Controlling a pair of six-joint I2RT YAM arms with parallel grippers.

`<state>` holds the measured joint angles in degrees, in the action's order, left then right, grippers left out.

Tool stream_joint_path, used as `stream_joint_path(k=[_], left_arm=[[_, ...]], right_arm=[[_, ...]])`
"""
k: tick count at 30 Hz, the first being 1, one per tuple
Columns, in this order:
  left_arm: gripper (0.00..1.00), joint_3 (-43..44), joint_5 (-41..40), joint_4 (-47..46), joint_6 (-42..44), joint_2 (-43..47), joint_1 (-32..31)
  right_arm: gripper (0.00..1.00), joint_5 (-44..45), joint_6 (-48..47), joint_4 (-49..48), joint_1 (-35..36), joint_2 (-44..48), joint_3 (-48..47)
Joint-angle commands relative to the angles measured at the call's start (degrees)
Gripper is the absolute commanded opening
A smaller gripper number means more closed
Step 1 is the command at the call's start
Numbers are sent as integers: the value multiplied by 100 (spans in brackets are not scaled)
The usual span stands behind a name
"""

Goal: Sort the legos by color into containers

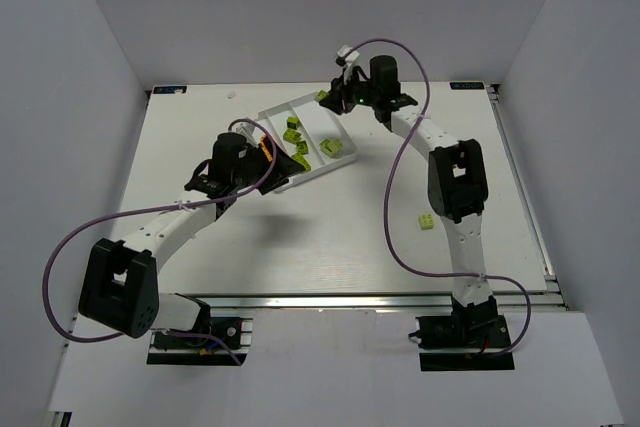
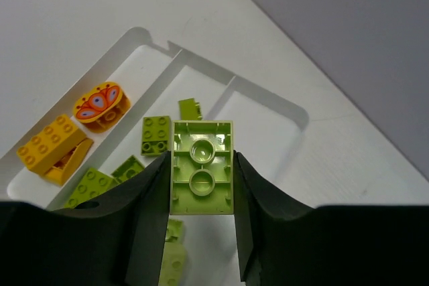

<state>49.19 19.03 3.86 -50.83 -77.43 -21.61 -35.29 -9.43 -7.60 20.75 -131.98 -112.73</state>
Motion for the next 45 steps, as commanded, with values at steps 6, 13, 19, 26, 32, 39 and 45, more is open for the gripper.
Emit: stream_joint_path(k=[6, 13, 19, 26, 32, 39, 45], left_arm=[[74, -269, -39, -131, 82, 535, -37], [74, -454, -136, -148, 64, 808, -37], [74, -481, -101, -271, 99, 791, -37], [74, -480, -101, -333, 293, 852, 15], [74, -735, 22, -605, 354, 1001, 78], [75, -885, 162, -684, 460, 1019, 78], [75, -946, 356, -843, 468, 914, 78]], right_arm=[[20, 627, -278, 750, 359, -670, -600], [54, 892, -700, 1084, 377, -654, -575], [70, 769, -718, 1427, 315, -162, -418], [21, 1137, -200, 2751, -149, 1392, 241], [48, 1567, -506, 5916, -861, 1772, 1005], [86, 2465, -1245, 6569, -1512, 2694, 2850], [88, 2588, -1535, 6719, -1539, 3056, 3687]])
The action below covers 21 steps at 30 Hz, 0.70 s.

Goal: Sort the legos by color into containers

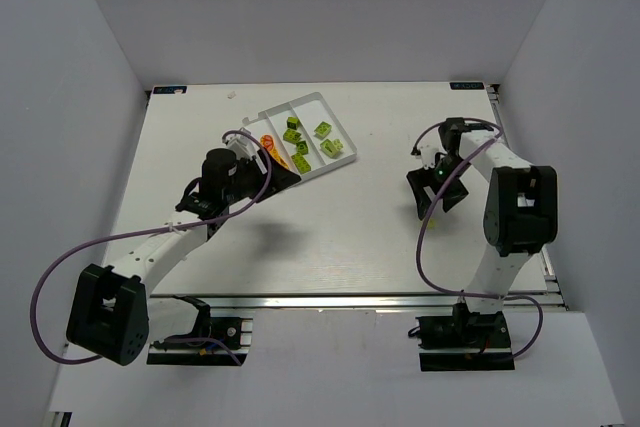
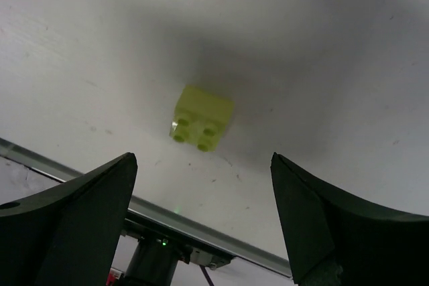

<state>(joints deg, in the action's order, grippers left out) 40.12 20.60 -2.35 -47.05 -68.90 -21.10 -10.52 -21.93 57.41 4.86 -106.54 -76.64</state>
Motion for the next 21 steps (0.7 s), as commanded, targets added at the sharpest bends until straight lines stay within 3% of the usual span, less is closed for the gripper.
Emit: stream_joint_path(k=[1, 9, 17, 21], left_arm=[[75, -39, 225, -231, 90, 61, 27], [75, -136, 216, -152, 99, 210, 27], [75, -294, 15, -3, 47, 536, 27], [75, -338, -47, 94, 46, 659, 27]], right_arm=[[85, 112, -250, 201, 59, 529, 210], [75, 199, 171, -352, 287, 415, 615], [76, 815, 611, -1047, 647, 353, 958], [68, 1394, 647, -1521, 788, 318, 1256]])
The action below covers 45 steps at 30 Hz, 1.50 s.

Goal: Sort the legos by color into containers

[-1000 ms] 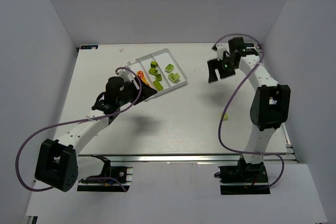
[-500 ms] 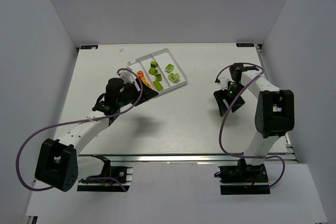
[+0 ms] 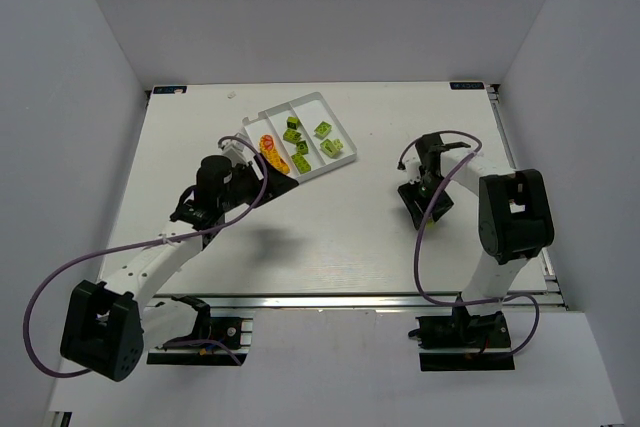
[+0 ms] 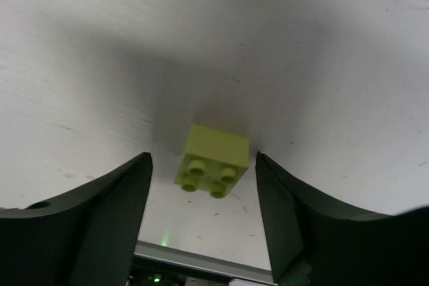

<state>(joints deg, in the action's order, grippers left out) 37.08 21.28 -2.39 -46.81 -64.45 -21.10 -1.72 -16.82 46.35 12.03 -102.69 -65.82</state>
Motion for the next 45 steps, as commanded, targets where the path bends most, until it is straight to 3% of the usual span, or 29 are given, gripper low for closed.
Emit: stream_joint_path(k=[1, 5, 6, 8, 9, 13, 16, 22, 25, 32, 33, 34, 37, 38, 45], left_arm=[[75, -26, -132, 168, 14, 274, 27], [75, -34, -203, 204, 49, 397, 27], [75, -43, -255, 204, 58, 415, 27], [75, -43, -343, 424, 84, 476, 27], [75, -34, -378, 459, 101, 529, 27], [75, 10, -730, 652, 137, 678, 27], [75, 123, -1029, 810, 180, 714, 27], [75, 317, -1187, 1188, 198, 775, 27], [75, 291, -1301, 1337, 128, 986, 27], [75, 256, -1653, 1760, -56, 1408, -25], [75, 204, -1662, 1777, -118, 1478, -25], [75, 177, -1662, 1777, -136, 1513, -25], [76, 124, -1680, 1742, -206, 1540, -25], [76, 133, -1671, 1707, -223, 1532, -25], [76, 291, -1460, 1435, -110, 1198, -25]], right_arm=[[64, 549, 126, -442, 71, -84, 210], [40, 637, -14, -504, 80, 74, 351], [24, 568, -67, -478, 89, 100, 325], [4, 236, -259, -355, 71, 240, 45], [0, -115, -522, -276, 71, 328, -122], [0, -1338, -1120, -388, 246, 164, -1360], [0, -2015, -930, -756, 667, -511, -2582], [0, -1851, 124, -856, 1319, -2662, -5587], [9, -1475, 548, -1091, 1495, -3412, -6504], [31, -725, 820, -2674, 1680, -3371, -5793], [37, -699, 864, -2744, 1680, -3406, -5793], [54, -707, 873, -2754, 1671, -3424, -5810], [82, -908, 742, -2675, 1662, -3372, -5811], [87, -1014, 715, -2675, 1662, -3319, -5706], [89, -1735, 574, -2184, 1539, -2345, -5415]])
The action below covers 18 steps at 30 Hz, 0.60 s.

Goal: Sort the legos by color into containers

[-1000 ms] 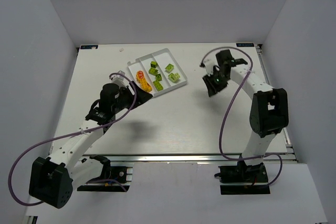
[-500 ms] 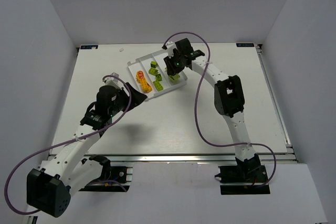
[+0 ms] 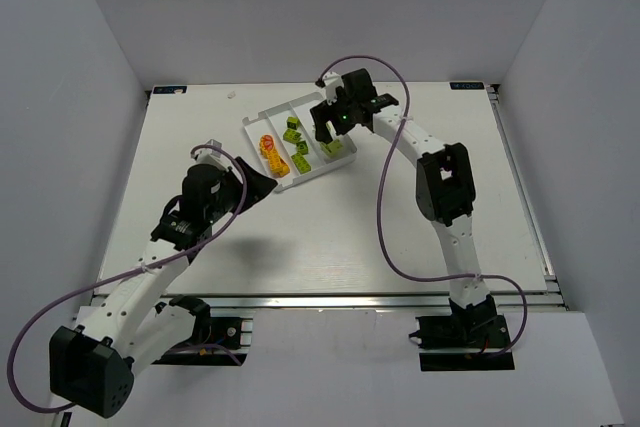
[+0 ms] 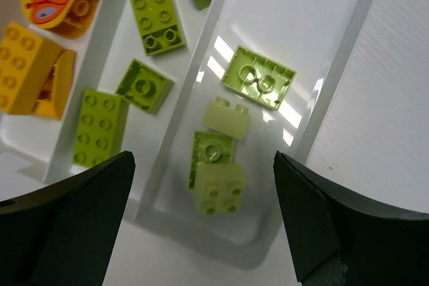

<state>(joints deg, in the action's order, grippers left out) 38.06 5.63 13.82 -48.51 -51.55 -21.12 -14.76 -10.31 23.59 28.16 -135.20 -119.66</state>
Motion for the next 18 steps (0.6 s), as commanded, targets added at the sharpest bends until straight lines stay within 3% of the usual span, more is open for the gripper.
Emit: stream_joint_path(k=[1, 8, 13, 18], left_arm=[[76, 210, 149, -231, 87, -136, -23], [82, 438, 536, -890, 632, -329, -23], [93, 728, 703, -1013, 1010, -549, -23], [95, 878, 835, -1048, 1151, -716, -23]], right_arm=[[89, -405, -42, 180, -100, 1020, 12], [89, 17, 257, 901, -303, 2356, 907], [89, 368, 336, 542, -434, 3367, 1997], [89, 395, 336, 14, -584, 4061, 3158]])
